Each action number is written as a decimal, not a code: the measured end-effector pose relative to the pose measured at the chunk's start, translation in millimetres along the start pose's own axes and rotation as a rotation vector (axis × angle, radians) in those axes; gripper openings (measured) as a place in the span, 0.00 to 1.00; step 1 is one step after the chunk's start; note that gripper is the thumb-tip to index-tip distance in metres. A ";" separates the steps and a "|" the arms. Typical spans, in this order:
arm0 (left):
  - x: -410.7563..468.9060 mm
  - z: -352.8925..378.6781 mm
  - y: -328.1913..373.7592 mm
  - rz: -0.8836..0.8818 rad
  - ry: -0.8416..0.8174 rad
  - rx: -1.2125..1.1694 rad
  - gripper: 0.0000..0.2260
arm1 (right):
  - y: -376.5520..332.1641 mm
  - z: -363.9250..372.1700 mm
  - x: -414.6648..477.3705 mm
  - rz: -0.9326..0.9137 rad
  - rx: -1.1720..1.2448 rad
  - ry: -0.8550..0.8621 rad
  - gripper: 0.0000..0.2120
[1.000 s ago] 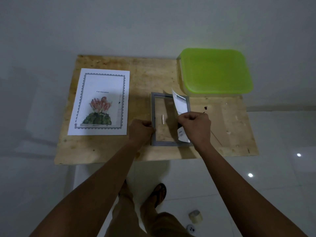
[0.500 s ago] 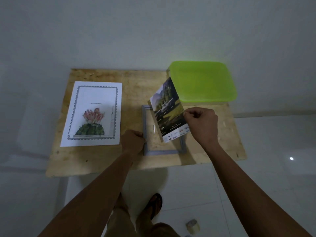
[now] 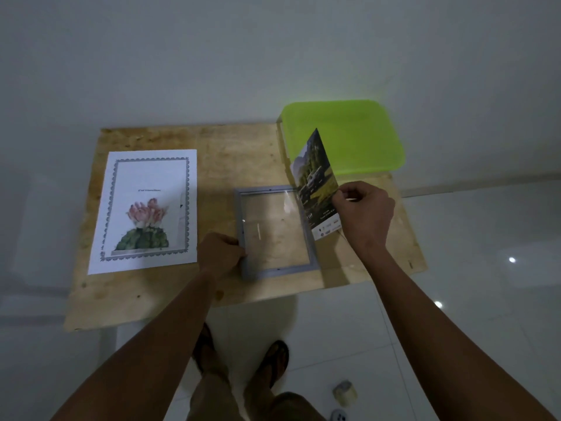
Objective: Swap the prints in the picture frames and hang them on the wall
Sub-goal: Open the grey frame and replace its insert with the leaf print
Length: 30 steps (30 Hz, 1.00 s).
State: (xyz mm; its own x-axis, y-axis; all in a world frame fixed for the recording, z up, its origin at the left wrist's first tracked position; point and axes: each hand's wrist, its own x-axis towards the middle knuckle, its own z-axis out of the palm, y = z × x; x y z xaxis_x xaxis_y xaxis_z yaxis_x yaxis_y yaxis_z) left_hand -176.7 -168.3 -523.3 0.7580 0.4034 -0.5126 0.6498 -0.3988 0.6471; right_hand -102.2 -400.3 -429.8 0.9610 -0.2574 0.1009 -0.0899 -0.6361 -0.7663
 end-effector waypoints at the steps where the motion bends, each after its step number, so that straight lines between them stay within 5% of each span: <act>1: -0.5 0.2 1.8 -0.016 -0.002 -0.009 0.12 | 4.5 -4.6 -0.4 0.014 -0.007 0.012 0.05; 8: 0.0 6.0 7.9 -0.063 0.016 0.030 0.10 | 29.7 -50.5 8.5 0.031 -0.093 0.148 0.06; 15: -0.5 17.1 17.9 -0.145 0.084 0.092 0.09 | 77.9 -73.7 8.8 -0.234 -0.415 0.305 0.05; 19: 4.5 18.0 17.0 -0.177 0.099 0.120 0.08 | 110.3 -62.8 2.8 -0.226 -0.602 0.205 0.01; 30: 15.7 21.5 3.9 -0.130 0.104 0.141 0.15 | 158.1 -25.0 -1.6 -0.054 -0.664 -0.078 0.13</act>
State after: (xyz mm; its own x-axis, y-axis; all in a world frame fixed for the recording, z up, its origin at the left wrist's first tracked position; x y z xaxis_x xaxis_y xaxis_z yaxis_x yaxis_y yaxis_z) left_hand -161.1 -181.2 -540.9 0.6621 0.5386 -0.5212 0.7488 -0.4464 0.4900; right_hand -124.5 -518.6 -535.3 0.9826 -0.1750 0.0625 -0.1589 -0.9656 -0.2058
